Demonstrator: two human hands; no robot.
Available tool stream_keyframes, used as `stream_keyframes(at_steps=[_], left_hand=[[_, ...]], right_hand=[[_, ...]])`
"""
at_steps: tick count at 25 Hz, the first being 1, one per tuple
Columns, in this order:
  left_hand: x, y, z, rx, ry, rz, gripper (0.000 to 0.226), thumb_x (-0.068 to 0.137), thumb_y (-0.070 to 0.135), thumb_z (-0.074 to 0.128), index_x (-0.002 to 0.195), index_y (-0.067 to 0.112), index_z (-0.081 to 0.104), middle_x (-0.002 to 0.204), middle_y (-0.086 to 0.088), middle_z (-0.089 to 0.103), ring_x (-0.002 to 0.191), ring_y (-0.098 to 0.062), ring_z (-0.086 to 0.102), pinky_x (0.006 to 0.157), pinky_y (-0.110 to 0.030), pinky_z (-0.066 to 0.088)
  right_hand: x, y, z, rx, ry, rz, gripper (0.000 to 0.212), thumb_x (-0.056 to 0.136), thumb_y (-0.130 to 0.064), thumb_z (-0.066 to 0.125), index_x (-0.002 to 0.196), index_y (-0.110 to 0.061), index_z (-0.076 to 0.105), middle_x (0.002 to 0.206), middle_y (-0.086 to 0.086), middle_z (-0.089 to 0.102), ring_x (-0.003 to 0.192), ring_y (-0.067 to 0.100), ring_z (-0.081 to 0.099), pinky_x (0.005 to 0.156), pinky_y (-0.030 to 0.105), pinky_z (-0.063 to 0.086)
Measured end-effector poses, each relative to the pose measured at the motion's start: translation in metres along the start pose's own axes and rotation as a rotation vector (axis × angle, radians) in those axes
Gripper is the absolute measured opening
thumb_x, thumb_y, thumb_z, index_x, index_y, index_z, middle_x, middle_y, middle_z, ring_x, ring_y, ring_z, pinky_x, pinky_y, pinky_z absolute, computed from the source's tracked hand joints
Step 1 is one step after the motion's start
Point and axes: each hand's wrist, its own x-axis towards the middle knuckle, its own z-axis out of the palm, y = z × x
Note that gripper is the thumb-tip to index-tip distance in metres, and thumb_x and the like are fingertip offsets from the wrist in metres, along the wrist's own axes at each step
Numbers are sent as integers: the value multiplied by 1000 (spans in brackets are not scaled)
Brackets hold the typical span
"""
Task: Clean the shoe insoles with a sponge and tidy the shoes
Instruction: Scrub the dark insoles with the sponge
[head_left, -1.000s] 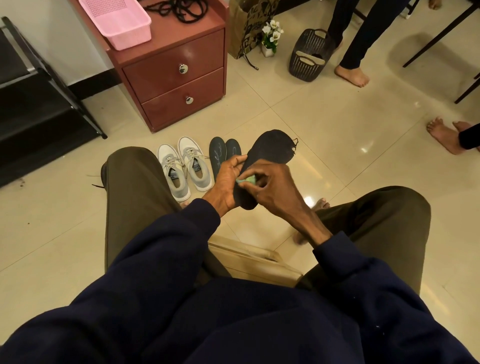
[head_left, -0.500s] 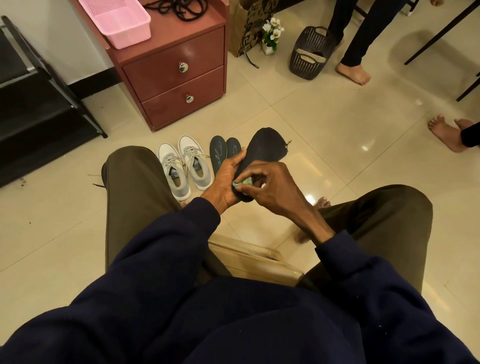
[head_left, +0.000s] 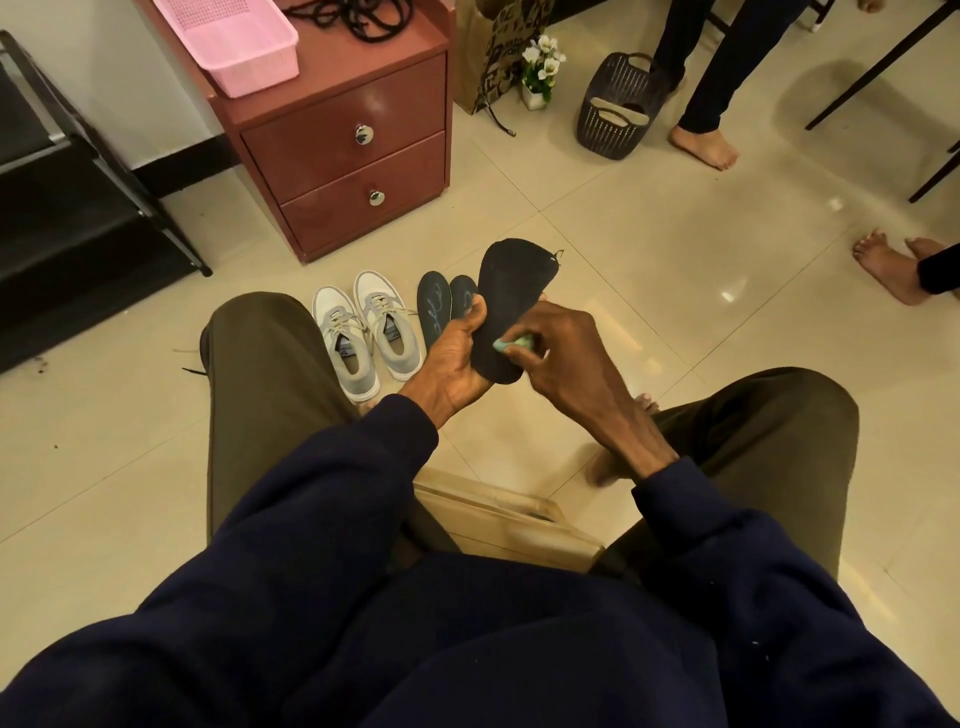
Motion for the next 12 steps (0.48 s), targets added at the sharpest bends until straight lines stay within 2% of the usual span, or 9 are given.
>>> stream_keyframes(at_steps=[2,4,5,6,8,10,12], left_hand=[[3,4,-3,-50,-29,31,51,111,37,37,128,-4,62,126,-22,68,111,-33,70,83,-45,63],[4,6,-4,-104,-69,15,53,110,36,41,148,-1,45,149,-21,52,137,-33,52,100,-53,54],[5,5,-6,-133,-69,17,54,109,34,45,151,0,41,154,-20,46,143,-33,45,107,-56,48],[6,6,-7,-154,-69,19,53,108,31,46,152,1,40,156,-21,44,145,-34,43,111,-56,41],[12,7,-11,-160,-67,53,44,108,23,45,146,1,46,153,-26,45,141,-38,46,114,-56,35],[15,9,-12,-126,-44,115,36,110,16,41,142,3,49,147,-31,50,133,-43,53,114,-56,37],[14,9,-12,-85,-55,137,40,110,13,39,150,6,42,140,-32,56,126,-42,60,109,-54,45]], right_hand=[[-2,6,-2,5,41,-6,12,83,-14,83,94,-11,79,92,0,71,78,3,58,70,24,54],[-7,-6,-1,125,-101,-76,12,84,-17,83,95,-13,80,93,-3,71,82,7,63,70,21,53],[-9,-11,1,161,-169,-106,12,85,-18,83,95,-13,80,93,-3,70,83,9,64,70,20,52],[-9,-12,2,161,-184,-126,12,85,-18,82,95,-13,80,92,-2,70,83,9,64,70,19,51],[-5,-1,0,92,-76,-118,12,85,-17,82,95,-11,79,91,1,69,81,9,62,70,24,53],[-2,12,-3,7,56,-76,14,84,-16,83,97,-10,78,93,3,70,82,8,61,70,27,54],[-3,15,-1,-12,73,-73,16,84,-16,83,98,-10,78,95,4,70,83,7,60,70,19,52]])
